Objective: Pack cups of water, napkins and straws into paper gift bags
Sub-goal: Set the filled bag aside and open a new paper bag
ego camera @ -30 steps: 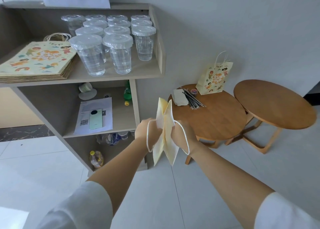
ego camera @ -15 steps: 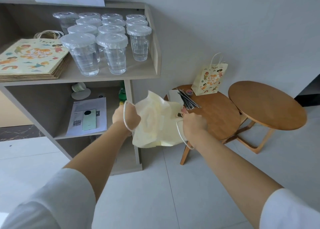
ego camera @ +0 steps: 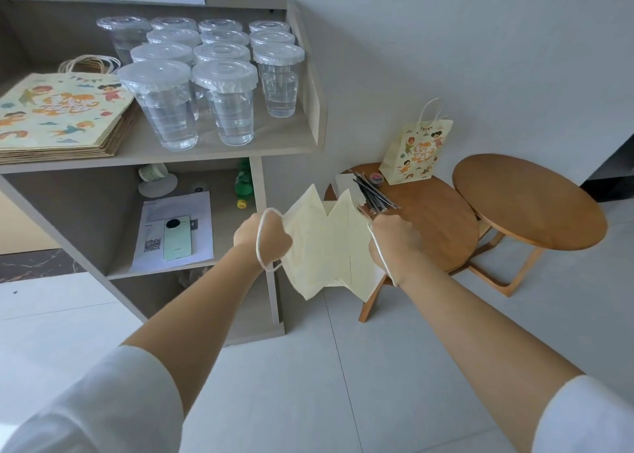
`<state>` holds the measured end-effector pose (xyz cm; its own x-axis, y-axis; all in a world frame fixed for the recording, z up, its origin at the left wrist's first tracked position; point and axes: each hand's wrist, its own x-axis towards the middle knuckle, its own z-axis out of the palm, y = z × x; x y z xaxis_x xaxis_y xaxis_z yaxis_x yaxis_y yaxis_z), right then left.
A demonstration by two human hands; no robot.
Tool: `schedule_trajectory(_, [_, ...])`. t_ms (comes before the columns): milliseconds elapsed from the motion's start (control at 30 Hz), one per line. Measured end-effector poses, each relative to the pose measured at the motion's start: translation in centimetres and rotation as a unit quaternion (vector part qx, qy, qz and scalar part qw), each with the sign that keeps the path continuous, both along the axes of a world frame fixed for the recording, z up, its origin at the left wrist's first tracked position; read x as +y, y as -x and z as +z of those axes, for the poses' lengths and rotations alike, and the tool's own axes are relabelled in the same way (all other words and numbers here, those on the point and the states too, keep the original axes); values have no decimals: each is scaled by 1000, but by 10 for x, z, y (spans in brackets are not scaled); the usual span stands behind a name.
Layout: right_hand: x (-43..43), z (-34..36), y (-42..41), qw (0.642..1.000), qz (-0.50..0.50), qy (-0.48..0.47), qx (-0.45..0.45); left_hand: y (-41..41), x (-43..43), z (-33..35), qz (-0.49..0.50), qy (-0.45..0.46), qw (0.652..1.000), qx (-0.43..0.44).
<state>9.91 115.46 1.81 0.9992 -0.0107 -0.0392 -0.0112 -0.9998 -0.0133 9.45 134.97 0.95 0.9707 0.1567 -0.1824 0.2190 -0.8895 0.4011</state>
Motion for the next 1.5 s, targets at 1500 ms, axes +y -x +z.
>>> schedule_trajectory(1500, [-221,-110,-301,942,-146,-202,223,-299,-246,-106,-23,10,991,134])
